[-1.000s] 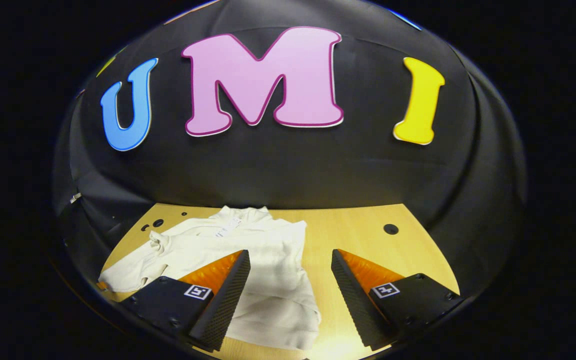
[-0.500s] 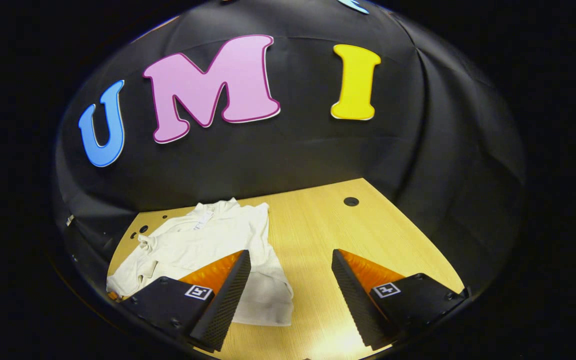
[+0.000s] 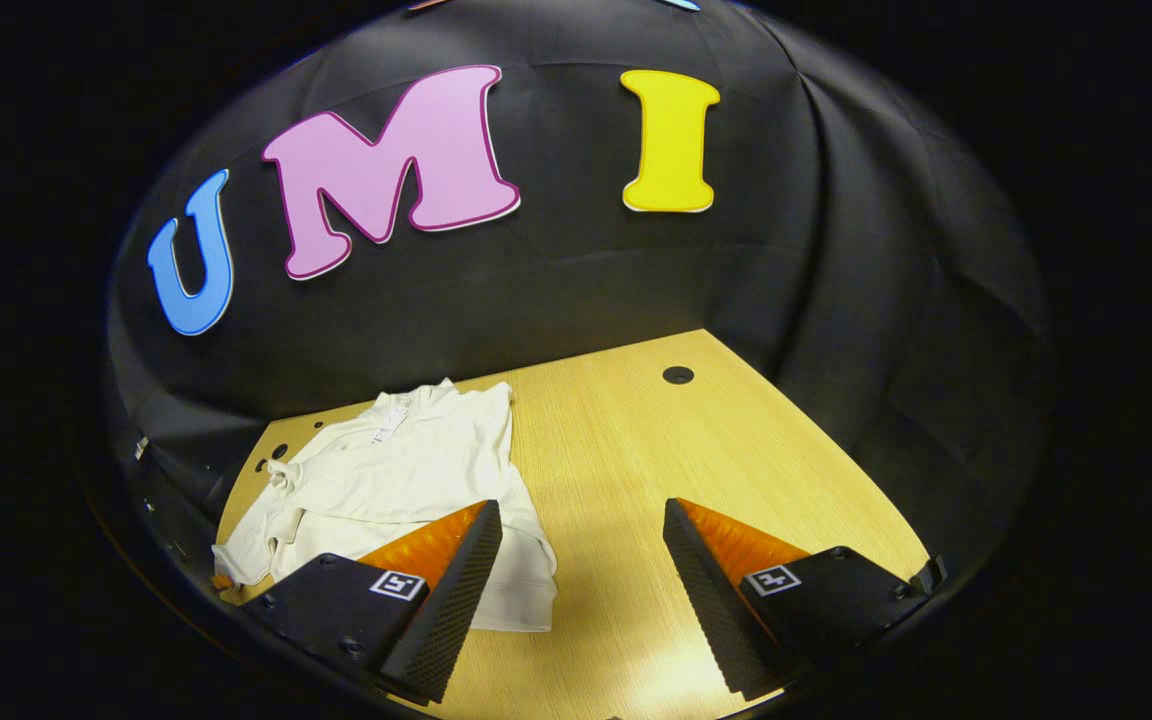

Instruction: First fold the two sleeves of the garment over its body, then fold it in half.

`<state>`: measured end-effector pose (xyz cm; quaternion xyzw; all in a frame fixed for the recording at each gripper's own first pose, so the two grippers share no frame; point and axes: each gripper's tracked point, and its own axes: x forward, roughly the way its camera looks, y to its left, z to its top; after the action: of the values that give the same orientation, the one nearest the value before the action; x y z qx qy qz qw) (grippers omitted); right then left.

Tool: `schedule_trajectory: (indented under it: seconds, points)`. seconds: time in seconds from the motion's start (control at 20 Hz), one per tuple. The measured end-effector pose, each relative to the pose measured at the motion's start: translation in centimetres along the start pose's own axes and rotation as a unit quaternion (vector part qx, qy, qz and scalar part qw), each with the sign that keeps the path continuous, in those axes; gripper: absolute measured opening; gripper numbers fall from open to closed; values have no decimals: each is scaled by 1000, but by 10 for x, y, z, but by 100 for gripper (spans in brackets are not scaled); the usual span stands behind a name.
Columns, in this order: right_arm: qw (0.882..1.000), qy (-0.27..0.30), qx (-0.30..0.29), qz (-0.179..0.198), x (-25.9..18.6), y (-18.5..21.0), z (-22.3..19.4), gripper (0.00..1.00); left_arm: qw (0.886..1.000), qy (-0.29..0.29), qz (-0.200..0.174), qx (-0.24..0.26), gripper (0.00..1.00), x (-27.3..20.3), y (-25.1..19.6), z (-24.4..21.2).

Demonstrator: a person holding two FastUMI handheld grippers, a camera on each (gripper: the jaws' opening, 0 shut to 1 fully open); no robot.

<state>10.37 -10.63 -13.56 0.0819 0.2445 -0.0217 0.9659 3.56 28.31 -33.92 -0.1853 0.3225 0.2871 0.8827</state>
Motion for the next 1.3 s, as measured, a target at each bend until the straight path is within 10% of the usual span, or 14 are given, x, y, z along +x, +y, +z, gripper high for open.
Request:
schedule_trajectory:
  seconds: [0.5,1.3]
  points:
    - [998,-1,-56,13,29,-3,-14,99,997,-53,-32,38,7,-26,-101,83]
    - [998,25,-51,17,40,-62,-45,99,964,-127,-189,135,6,-71,-414,149]
